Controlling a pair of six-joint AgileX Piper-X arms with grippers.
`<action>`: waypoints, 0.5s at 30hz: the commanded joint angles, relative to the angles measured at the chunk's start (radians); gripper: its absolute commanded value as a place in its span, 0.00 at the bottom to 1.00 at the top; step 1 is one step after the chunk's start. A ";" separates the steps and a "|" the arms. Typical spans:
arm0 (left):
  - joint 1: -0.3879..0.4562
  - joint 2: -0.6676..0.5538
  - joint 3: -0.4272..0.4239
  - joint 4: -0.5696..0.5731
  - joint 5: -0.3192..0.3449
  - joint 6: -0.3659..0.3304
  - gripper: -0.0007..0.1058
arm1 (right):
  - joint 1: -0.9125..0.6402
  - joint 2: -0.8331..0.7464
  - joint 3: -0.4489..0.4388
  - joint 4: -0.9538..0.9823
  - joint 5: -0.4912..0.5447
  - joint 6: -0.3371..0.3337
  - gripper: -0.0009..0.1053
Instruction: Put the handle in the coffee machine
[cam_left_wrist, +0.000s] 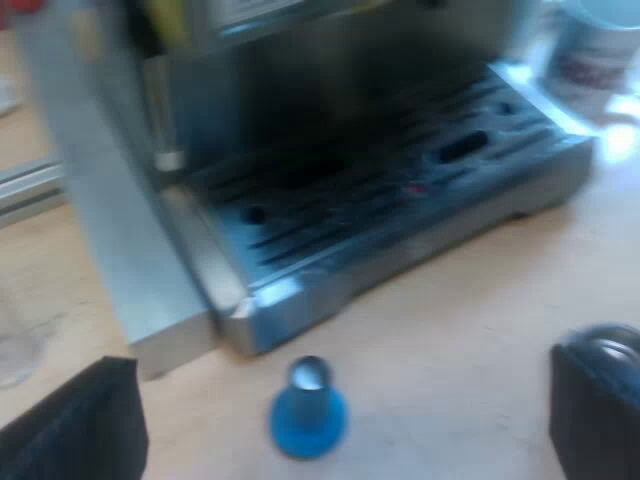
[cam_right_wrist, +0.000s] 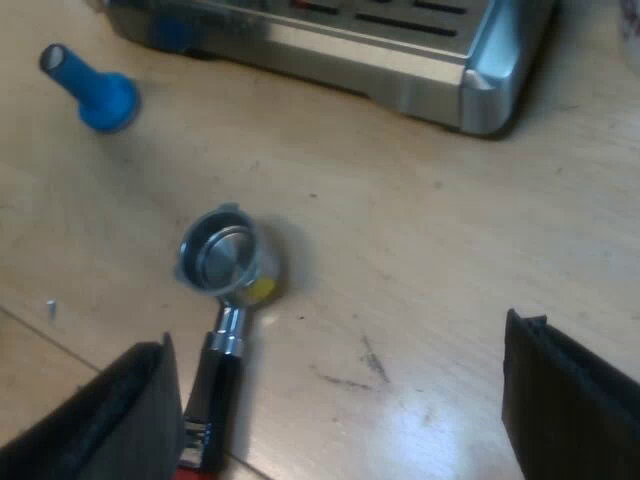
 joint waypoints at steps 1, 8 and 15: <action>-0.054 0.037 -0.030 0.016 0.070 -0.010 0.79 | 0.028 0.036 -0.020 0.021 -0.042 0.003 0.66; -0.177 0.100 -0.038 0.016 0.156 -0.010 0.79 | 0.134 0.108 -0.021 0.049 -0.016 0.032 0.66; -0.334 0.181 -0.038 0.016 0.158 0.010 0.79 | 0.293 0.176 -0.021 0.055 0.086 0.103 0.66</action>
